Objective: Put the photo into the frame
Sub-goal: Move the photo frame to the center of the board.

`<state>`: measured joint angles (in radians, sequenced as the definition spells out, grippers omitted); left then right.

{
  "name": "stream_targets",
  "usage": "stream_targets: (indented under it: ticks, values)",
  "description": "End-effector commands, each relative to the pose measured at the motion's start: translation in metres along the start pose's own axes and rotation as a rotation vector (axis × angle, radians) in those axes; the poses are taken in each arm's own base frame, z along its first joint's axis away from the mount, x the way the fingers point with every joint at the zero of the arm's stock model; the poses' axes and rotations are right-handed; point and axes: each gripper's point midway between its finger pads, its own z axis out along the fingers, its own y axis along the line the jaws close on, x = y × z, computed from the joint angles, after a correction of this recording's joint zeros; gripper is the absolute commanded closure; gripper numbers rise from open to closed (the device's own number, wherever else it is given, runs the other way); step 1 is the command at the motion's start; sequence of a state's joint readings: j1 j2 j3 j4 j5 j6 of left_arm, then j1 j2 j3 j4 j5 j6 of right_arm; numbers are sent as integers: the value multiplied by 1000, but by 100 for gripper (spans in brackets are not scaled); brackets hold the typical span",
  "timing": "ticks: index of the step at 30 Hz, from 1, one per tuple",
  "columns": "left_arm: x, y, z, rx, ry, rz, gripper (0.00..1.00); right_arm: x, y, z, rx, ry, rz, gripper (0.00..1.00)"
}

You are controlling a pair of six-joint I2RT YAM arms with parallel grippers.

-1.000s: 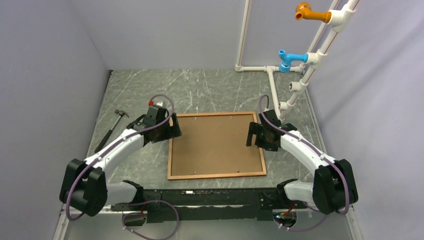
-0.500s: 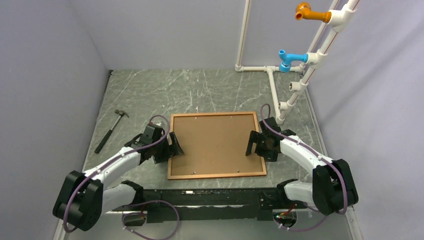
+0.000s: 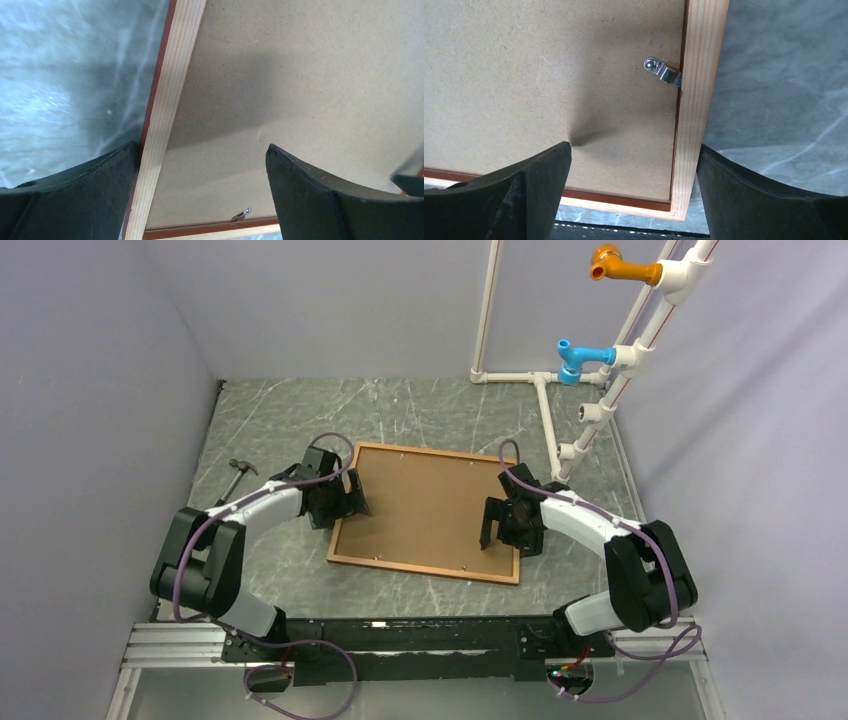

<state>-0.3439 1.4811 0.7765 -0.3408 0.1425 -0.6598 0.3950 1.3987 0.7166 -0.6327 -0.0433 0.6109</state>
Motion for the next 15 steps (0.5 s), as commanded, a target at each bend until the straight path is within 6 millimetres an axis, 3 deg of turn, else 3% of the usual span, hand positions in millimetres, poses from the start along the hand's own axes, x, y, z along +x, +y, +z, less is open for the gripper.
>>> stream_targets:
  ticks: [1, 4, 8, 15]
  values:
    - [-16, 2, -5, -66, -13, 46, 1, -23, 63, 1, -220, -48, 0, 6]
    - [-22, 22, -22, -178, -65, 69, 1, -18, 49, -3, -172, -58, -13, 5]
    - [-26, 32, -59, -223, -157, 77, 1, -2, 32, -14, -140, -57, -15, 5]
    - [-18, 0, -104, -80, -257, 123, 1, 26, 13, -21, -118, -24, 17, 14]
